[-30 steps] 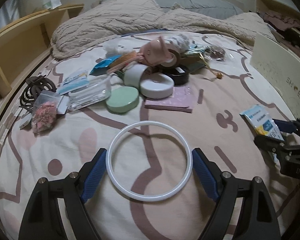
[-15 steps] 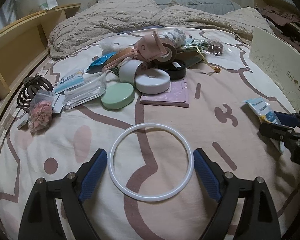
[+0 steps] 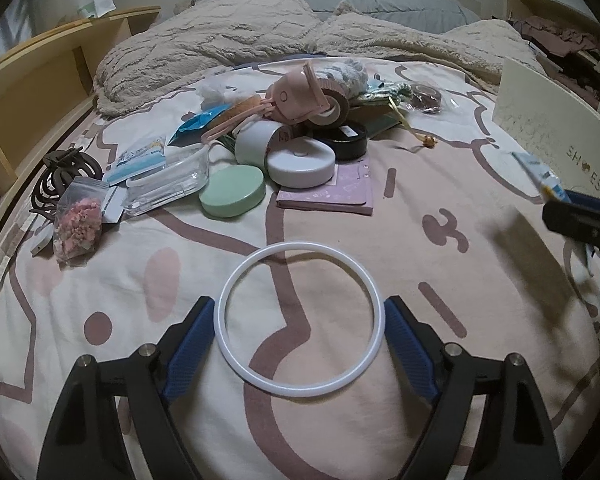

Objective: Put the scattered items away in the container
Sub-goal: 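Close the left gripper on the white ring while the right gripper lifts the sachet, then carry the white ring and sachet over the SHOES box with both grippers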

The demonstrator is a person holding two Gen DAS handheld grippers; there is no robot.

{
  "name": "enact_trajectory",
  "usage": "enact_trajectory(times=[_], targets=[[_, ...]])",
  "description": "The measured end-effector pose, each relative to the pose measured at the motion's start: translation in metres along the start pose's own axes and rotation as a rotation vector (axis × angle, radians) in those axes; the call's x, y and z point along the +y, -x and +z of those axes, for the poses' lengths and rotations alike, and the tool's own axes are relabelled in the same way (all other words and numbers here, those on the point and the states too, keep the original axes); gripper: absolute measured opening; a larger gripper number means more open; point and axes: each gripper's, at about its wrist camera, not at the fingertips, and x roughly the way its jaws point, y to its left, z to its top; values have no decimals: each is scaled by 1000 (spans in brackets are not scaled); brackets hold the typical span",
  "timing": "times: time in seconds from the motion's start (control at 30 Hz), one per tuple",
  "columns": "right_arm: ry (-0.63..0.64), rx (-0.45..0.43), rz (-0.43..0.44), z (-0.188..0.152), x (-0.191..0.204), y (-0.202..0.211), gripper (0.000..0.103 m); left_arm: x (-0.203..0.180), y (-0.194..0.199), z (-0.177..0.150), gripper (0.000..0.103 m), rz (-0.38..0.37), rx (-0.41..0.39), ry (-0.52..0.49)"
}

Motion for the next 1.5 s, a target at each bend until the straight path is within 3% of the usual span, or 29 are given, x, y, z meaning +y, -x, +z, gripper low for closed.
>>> enact_trajectory(times=[0.63, 1.03, 1.2, 1.33, 1.5], targets=[[-53, -172, -13, 44, -18, 53, 51, 0, 37, 11, 85, -53, -117, 48], [-105, -309, -80, 88, -43, 89, 51, -15, 42, 15, 85, -82, -127, 30], [-149, -352, -122, 107, -62, 104, 51, -25, 50, 21, 85, -45, -169, 14], [-201, -383, -141, 112, -82, 117, 51, -32, 57, 29, 85, -58, -195, 16], [-217, -366, -226, 100, -108, 124, 51, -52, 66, 43, 85, -97, -220, -7]])
